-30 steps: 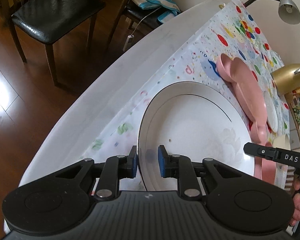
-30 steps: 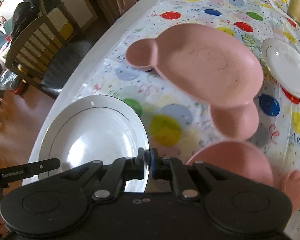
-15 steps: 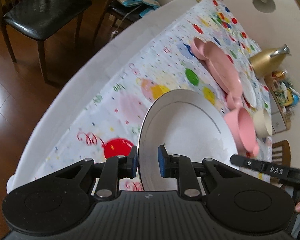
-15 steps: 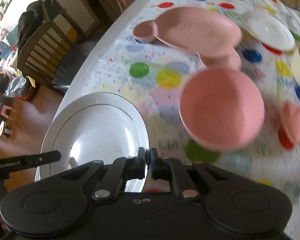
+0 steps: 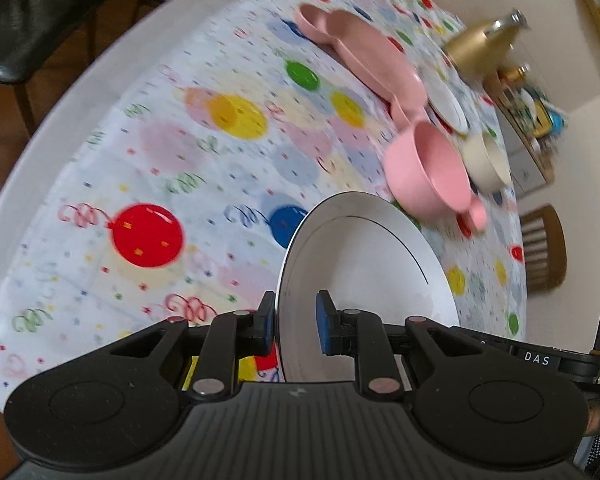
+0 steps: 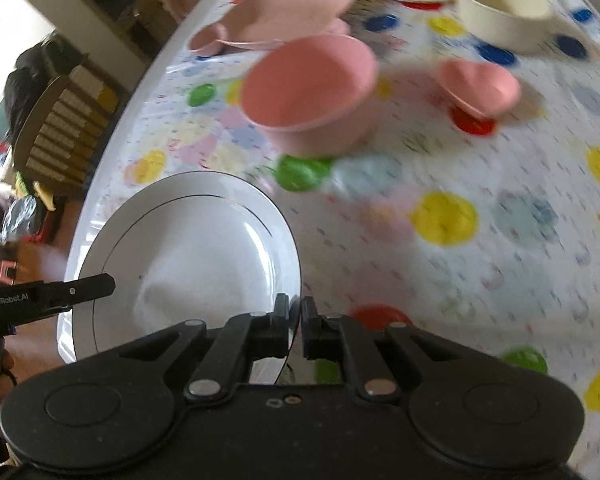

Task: Organize plates and bowls
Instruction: 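Lift the large white plate with both grippers and lower it onto open tablecloth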

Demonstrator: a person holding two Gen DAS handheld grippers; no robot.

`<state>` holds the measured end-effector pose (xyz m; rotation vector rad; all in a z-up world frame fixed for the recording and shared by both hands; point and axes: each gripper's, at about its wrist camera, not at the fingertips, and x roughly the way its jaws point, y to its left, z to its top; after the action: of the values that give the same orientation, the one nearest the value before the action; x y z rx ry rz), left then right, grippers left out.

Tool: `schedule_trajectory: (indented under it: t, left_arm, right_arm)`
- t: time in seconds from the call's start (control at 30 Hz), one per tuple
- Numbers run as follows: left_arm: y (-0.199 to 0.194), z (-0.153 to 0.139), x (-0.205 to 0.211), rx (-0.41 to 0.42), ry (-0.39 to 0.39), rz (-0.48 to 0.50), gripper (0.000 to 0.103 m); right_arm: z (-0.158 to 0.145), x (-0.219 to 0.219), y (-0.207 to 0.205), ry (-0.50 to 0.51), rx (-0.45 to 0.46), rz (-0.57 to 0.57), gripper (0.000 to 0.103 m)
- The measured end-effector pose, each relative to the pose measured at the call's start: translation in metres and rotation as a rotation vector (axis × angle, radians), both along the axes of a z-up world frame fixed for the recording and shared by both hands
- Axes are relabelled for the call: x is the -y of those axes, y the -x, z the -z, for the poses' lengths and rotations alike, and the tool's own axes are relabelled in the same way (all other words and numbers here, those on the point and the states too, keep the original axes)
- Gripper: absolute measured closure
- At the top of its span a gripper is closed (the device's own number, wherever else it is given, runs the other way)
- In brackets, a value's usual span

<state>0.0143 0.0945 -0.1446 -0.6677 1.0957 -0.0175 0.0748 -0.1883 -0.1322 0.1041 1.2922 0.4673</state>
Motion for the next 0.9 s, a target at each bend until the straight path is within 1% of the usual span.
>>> schedule_trajectory:
  t: [0.17,0.27,0.57,0.73,0.83,0.9]
  left_arm:
    - [-0.004,0.011,0.012,-0.033,-0.002,0.062,0.083]
    - [-0.003,0.016,0.015,-0.045,0.003,0.078,0.083]
    - [-0.001,0.026,0.014,-0.071,0.008,0.088,0.083]
    - [0.001,0.025,0.012,-0.062,0.013,0.081,0.083]
    - [0.002,0.020,0.011,-0.052,-0.008,0.076,0.083]
    - [0.003,0.017,0.009,-0.045,-0.015,0.070,0.083]
  right_arm:
    - [0.007,0.014,0.015,0.010,0.007,0.035,0.098]
    - [0.010,0.021,0.021,0.006,0.003,0.048,0.098]
    - [0.012,0.024,0.023,-0.012,-0.004,0.075,0.099]
    - [0.011,0.022,0.024,-0.002,0.000,0.082,0.098]
    - [0.011,0.022,0.025,-0.006,-0.010,0.092,0.094]
    - [0.012,0.021,0.026,0.001,-0.010,0.092,0.089]
